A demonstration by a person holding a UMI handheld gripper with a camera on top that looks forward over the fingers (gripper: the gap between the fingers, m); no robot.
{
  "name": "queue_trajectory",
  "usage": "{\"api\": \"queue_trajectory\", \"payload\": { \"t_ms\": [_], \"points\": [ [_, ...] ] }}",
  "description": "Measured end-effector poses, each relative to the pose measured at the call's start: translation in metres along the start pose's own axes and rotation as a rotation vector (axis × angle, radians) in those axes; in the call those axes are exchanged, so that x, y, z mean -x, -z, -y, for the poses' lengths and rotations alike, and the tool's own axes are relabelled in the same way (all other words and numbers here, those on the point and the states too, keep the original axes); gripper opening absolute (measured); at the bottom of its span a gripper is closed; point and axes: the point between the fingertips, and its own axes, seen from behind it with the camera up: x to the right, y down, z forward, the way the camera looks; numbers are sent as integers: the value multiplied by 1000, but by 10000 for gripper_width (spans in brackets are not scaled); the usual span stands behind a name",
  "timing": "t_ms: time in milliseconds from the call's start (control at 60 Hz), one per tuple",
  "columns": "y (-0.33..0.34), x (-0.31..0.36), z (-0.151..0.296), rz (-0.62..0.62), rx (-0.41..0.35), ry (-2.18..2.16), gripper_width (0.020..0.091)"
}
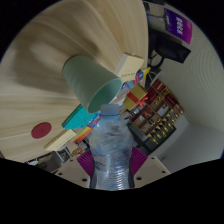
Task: Pour water
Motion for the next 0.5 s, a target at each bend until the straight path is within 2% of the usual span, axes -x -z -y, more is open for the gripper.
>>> {"api": "queue_trajectory", "payload": {
  "t_ms": [150, 267, 317, 400, 433, 500],
  "points": [
    [-12, -4, -9, 4, -3, -201, 433],
    [-6, -16, -43, 1, 22, -821, 436],
    [-10, -27, -69, 1, -5, -1136, 433],
    [10, -23, -99, -78, -59, -1615, 437],
    [3, -25, -118, -37, -73, -1750, 440],
    [-6, 0, -110, 24, -114, -2012, 438]
  ]
}}
